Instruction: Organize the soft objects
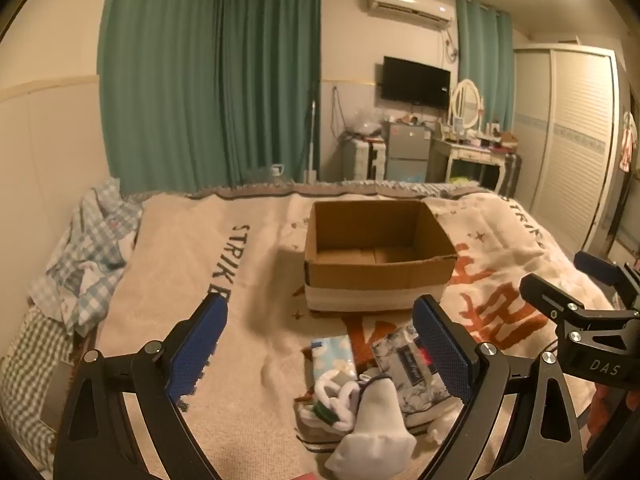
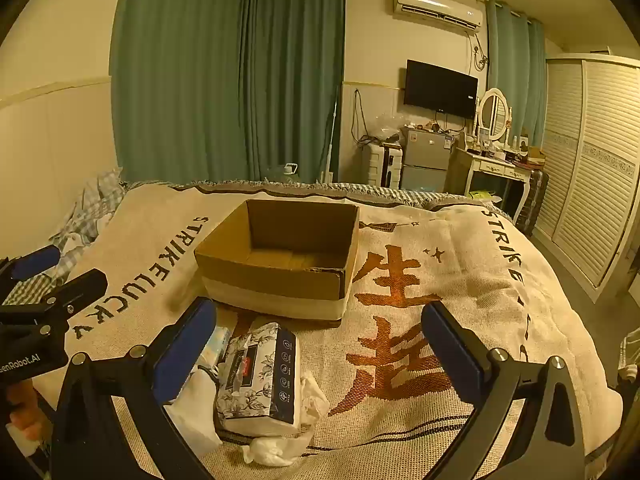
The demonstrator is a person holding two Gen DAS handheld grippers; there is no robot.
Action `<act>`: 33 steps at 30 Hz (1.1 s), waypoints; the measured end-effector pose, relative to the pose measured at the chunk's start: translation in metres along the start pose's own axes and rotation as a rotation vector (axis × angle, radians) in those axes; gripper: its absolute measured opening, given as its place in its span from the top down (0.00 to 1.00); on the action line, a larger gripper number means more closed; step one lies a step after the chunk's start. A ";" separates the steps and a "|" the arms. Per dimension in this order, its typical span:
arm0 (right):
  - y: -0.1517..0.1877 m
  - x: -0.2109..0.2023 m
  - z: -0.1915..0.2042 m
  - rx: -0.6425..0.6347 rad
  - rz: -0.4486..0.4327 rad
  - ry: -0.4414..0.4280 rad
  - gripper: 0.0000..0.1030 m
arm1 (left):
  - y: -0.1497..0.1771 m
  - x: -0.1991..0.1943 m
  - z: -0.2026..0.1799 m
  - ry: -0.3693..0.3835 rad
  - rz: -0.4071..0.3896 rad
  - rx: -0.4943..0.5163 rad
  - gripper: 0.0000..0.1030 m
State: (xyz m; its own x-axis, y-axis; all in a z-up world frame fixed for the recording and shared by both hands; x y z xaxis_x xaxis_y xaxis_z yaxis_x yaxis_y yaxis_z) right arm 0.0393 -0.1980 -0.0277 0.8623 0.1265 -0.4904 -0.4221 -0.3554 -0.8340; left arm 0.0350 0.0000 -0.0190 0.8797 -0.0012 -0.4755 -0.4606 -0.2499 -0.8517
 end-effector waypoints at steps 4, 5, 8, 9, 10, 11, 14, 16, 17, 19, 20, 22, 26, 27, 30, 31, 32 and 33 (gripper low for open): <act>0.001 0.001 0.000 -0.001 -0.001 0.001 0.00 | 0.000 -0.001 -0.001 0.004 0.000 0.001 0.08; 0.001 0.001 0.000 -0.002 -0.001 0.001 0.00 | 0.000 -0.001 -0.001 0.006 -0.002 0.001 0.08; 0.002 0.001 0.000 -0.003 -0.003 -0.001 0.00 | 0.000 0.001 -0.001 0.003 0.006 0.001 0.08; 0.002 0.001 0.000 -0.004 -0.003 -0.002 0.00 | 0.000 0.001 -0.001 0.003 0.006 0.001 0.08; 0.002 0.003 0.000 0.000 0.002 -0.001 0.00 | 0.000 0.002 -0.002 0.003 0.007 0.001 0.08; 0.001 0.003 0.000 0.000 0.003 -0.001 0.00 | -0.001 0.002 -0.002 0.004 0.007 0.002 0.08; 0.000 0.002 0.001 0.000 0.003 -0.003 0.00 | 0.000 0.000 -0.001 0.002 0.004 -0.001 0.08; 0.004 0.003 0.001 -0.001 0.003 -0.001 0.00 | 0.000 0.000 -0.001 0.002 0.003 -0.001 0.08; 0.005 0.003 0.001 -0.001 0.003 -0.002 0.00 | 0.000 0.000 -0.001 0.003 0.002 -0.002 0.08; 0.004 0.003 0.001 -0.001 0.004 -0.001 0.00 | 0.000 0.000 -0.001 0.005 0.003 -0.002 0.08; 0.004 0.002 0.001 -0.002 0.004 -0.001 0.00 | 0.000 0.000 -0.001 0.004 0.002 -0.003 0.08; 0.003 0.002 0.001 -0.002 0.005 -0.001 0.00 | -0.002 0.000 -0.002 0.004 0.002 -0.002 0.08; 0.005 0.004 0.002 -0.004 0.008 0.000 0.00 | -0.002 0.001 0.000 0.000 0.003 -0.002 0.08; 0.005 0.005 0.003 -0.005 0.009 -0.001 0.00 | -0.003 0.001 0.000 0.000 0.003 -0.003 0.08; 0.010 0.006 0.003 -0.005 0.009 -0.003 0.00 | -0.002 0.001 0.000 0.000 0.002 -0.002 0.08; 0.013 0.009 0.007 -0.009 0.013 -0.005 0.00 | -0.002 0.001 0.000 0.000 0.002 -0.002 0.08; 0.014 0.009 0.006 -0.009 0.013 -0.005 0.00 | -0.002 0.001 0.000 0.002 0.002 -0.002 0.08; 0.015 0.009 0.006 -0.009 0.013 -0.004 0.00 | -0.002 0.001 0.000 0.002 0.002 -0.003 0.08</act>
State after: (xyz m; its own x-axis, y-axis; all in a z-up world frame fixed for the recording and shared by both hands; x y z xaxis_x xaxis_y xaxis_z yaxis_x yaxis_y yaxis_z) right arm 0.0391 -0.1963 -0.0461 0.8555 0.1260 -0.5023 -0.4307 -0.3654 -0.8252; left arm 0.0371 0.0006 -0.0175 0.8789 -0.0035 -0.4771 -0.4624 -0.2524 -0.8500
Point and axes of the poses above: each gripper's, at about its wrist camera, not at the fingertips, and x roughly the way its jaws point, z to its left, y to its underside, the point moved 4 cm from there along x, roughly the way its jaws point, and after that the axes turned 13 degrees about -x, right-handed, at the moved point
